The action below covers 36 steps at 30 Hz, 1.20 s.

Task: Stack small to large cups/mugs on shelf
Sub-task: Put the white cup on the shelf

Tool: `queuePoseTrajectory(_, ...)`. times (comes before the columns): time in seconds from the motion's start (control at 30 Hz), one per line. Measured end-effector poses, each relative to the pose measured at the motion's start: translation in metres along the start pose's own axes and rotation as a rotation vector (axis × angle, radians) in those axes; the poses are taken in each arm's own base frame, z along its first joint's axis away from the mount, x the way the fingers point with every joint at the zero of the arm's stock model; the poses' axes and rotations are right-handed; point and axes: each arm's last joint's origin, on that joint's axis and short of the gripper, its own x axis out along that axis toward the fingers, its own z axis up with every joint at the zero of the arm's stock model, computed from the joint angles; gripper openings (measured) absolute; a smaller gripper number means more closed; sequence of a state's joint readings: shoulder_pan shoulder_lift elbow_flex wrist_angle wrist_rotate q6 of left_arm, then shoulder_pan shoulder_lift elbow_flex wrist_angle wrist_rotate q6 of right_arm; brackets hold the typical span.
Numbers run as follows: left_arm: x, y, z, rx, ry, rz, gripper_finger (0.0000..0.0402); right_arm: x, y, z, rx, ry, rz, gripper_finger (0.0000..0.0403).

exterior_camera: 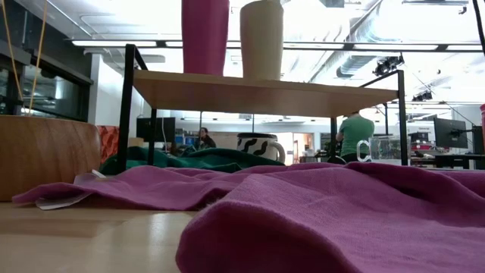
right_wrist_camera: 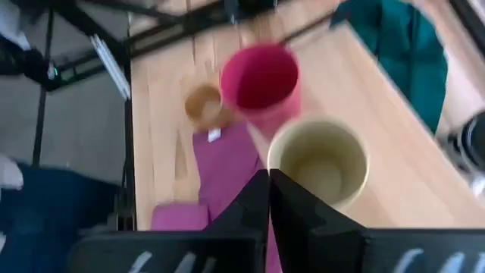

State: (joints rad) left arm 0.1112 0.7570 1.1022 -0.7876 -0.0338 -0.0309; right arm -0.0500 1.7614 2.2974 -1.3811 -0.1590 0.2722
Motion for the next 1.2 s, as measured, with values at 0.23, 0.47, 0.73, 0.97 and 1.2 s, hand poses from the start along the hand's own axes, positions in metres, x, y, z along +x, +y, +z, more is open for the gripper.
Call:
queuePoseTrajectory(0.23,0.0,0.0,0.0,0.0,0.0,0.0,0.0074,0.009,0.004,-0.015,0.038,0.158,-0.072,0.0001)
queuePoseTrajectory(0.47,0.0,0.0,0.0,0.0,-0.001,-0.001,0.0074,0.031,0.006,-0.017,0.028,0.242,-0.113,0.0)
queuePoseTrajectory(0.73,0.0,0.0,0.0,0.0,0.0,-0.001,0.0074,0.057,0.005,-0.031,0.036,0.369,-0.105,0.0)
queuePoseTrajectory(0.97,0.0,0.0,0.0,0.0,0.001,-0.001,0.0074,0.081,0.003,-0.037,0.023,0.378,-0.114,0.0)
queuePoseTrajectory(1.2,0.0,-0.001,0.0,0.0,0.003,-0.027,0.0074,0.093,-0.002,-0.035,0.017,0.323,-0.166,0.0)
